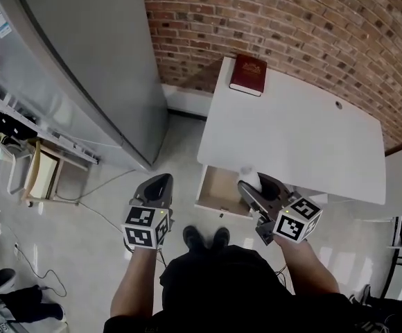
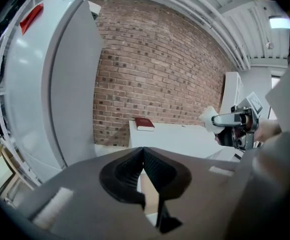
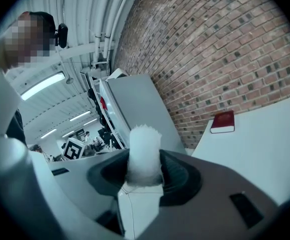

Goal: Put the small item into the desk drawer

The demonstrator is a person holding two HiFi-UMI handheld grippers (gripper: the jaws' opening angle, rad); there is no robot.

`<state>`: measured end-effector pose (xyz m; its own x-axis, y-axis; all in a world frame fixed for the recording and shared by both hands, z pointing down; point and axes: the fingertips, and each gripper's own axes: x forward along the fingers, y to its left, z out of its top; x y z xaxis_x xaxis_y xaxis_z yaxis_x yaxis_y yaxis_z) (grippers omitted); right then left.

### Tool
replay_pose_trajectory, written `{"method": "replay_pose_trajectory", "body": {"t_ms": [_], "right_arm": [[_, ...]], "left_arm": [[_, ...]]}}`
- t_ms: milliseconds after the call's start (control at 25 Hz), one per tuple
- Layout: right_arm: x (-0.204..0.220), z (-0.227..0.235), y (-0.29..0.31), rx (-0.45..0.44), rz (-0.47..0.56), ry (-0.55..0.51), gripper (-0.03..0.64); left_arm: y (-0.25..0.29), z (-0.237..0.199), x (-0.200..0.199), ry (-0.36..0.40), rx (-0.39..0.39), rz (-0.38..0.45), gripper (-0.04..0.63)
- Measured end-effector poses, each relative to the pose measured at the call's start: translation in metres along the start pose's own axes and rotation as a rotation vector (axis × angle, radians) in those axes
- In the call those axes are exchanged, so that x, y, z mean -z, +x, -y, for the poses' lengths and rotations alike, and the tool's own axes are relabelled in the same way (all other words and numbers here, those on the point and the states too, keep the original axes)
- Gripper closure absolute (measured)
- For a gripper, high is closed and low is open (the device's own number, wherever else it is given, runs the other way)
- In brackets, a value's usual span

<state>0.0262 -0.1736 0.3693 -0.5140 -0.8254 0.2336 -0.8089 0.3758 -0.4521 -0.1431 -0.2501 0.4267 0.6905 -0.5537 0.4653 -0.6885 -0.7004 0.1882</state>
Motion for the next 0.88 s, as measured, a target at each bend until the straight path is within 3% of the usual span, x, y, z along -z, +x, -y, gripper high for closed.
{"method": "replay_pose_trajectory", "body": {"t_ms": [160, 560, 880], "right_arm": [[0.005, 0.028, -0.023, 0.021, 0.002, 0.029, 0.457], [0.038, 0.060, -0.067, 0.047, -0.001, 0.081, 0.457], [0.057, 0.066, -0.058, 0.091, -0.045, 0.088, 0.457]], "left_arm": [[0.022, 0.023, 0.008, -0.138, 0.026, -0.014, 0.583], [0.027, 0.076, 0.025, -0.101, 0.037, -0.073, 0.583], [0.052, 0.074, 0.031, -0.055, 0.086, -0.091, 0.584]]}}
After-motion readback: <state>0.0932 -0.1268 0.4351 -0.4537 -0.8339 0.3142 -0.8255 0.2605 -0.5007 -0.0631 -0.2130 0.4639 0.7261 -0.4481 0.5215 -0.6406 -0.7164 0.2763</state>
